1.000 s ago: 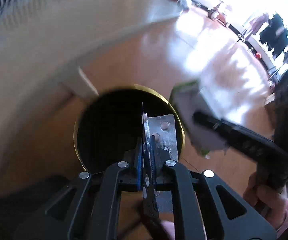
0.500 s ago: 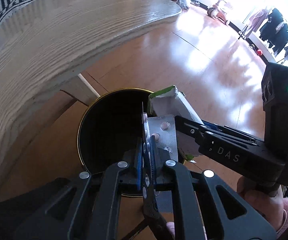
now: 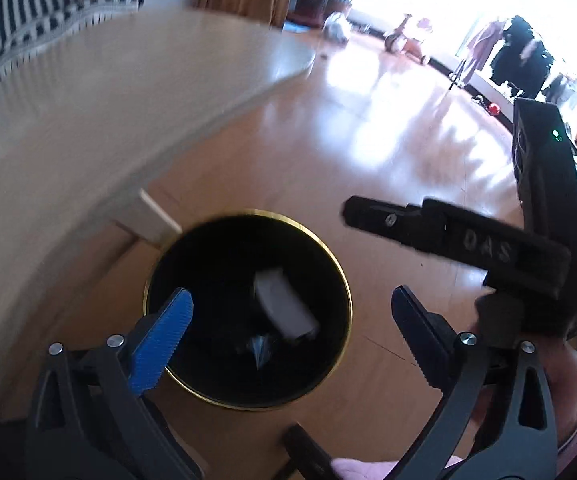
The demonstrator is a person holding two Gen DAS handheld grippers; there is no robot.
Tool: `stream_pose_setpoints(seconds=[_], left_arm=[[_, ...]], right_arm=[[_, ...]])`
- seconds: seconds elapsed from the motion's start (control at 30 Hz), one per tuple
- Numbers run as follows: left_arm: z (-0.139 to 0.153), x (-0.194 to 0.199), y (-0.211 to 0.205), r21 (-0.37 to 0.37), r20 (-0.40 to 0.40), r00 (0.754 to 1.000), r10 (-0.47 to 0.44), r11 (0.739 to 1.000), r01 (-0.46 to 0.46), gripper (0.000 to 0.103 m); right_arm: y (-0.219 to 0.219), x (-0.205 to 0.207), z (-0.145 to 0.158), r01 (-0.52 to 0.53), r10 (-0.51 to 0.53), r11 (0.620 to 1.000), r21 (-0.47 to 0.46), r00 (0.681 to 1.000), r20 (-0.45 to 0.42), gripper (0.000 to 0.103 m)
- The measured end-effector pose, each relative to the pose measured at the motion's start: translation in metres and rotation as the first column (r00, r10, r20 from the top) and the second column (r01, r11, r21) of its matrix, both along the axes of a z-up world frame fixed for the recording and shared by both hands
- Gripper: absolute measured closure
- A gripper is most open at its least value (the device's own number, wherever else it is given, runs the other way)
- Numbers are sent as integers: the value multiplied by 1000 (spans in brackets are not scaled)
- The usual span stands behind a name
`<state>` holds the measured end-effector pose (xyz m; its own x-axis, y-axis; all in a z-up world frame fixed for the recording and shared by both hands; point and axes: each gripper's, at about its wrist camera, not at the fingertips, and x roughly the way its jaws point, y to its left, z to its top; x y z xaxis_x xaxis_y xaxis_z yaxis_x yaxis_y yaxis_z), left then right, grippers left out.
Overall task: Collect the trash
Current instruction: 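Carry both items to the black bin and open both tools to drop them, then return to the table and grasp the cigarette box with the left tool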
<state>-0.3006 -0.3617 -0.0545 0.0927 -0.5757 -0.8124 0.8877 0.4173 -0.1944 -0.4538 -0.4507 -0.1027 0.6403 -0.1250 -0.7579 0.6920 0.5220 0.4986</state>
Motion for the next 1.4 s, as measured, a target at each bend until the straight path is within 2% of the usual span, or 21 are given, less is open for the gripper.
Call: stream_pose_setpoints(seconds=[0.07, 0.13, 0.2, 0.27, 0.3, 0.37, 0.4, 0.47, 0.6, 0.7, 0.77, 0.83, 0.9, 0.93, 1.03, 1.17, 1.33, 1.4], left_arm=[[21, 0, 9, -71, 28, 1000, -14, 997, 15, 6], [52, 2, 26, -160, 127, 992, 11, 987, 9, 6], [86, 11, 50, -213, 247, 966, 83, 977, -30, 6], [104, 29, 70, -196, 278, 948, 153, 975, -100, 6], [110, 47, 87, -172, 280, 937, 211, 971, -167, 6], [114, 74, 116, -151, 277, 911, 305, 950, -272, 6], [116, 86, 134, -148, 275, 891, 361, 932, -332, 6], [113, 114, 182, -140, 273, 824, 497, 868, -477, 6], [94, 149, 249, -45, 266, 729, 631, 763, -645, 6], [75, 160, 279, 11, 233, 698, 677, 716, -698, 6], [66, 166, 281, 28, 252, 697, 671, 715, -699, 6], [54, 169, 276, 59, 280, 707, 650, 723, -688, 6], [43, 171, 267, 87, 265, 727, 634, 735, -673, 6], [39, 172, 266, 83, 256, 736, 626, 745, -662, 6], [39, 175, 272, 70, 263, 737, 623, 749, -659, 6], [35, 195, 296, 87, 241, 717, 654, 721, -687, 6], [37, 214, 348, 125, 204, 653, 729, 642, -756, 6], [39, 218, 361, 135, 196, 641, 742, 627, -767, 6]], right_arm=[[-3, -8, 11, 39, -39, 998, -51, 999, -7, 11], [-2, -14, 23, 72, -74, 991, -113, 997, -12, 8], [2, -17, 36, 108, -116, 973, -203, 993, -26, 7], [7, -15, 47, 121, -140, 950, -288, 989, -45, 7], [10, -10, 53, 114, -140, 940, -321, 988, -58, 7], [20, 8, 59, 70, -110, 932, -355, 989, -94, 7], [25, 18, 61, 36, -80, 932, -359, 991, -107, 7], [38, 39, 67, -26, -14, 932, -361, 994, -109, 7], [66, 82, 79, -120, 88, 924, -364, 991, -103, 7], [90, 111, 88, -175, 152, 915, -365, 984, -91, 7], [109, 129, 96, -227, 206, 900, -371, 974, -95, 7], [127, 141, 102, -274, 252, 884, -380, 962, -107, 7], [143, 147, 109, -304, 283, 867, -396, 953, -112, 7], [147, 146, 109, -310, 289, 862, -401, 950, -114, 7], [154, 152, 115, -325, 301, 845, -424, 945, -124, 7], [162, 159, 111, -350, 325, 831, -433, 936, -133, 7], [181, 180, 111, -413, 396, 792, -449, 908, -137, 7], [193, 193, 115, -440, 436, 775, -453, 892, -119, 7]])
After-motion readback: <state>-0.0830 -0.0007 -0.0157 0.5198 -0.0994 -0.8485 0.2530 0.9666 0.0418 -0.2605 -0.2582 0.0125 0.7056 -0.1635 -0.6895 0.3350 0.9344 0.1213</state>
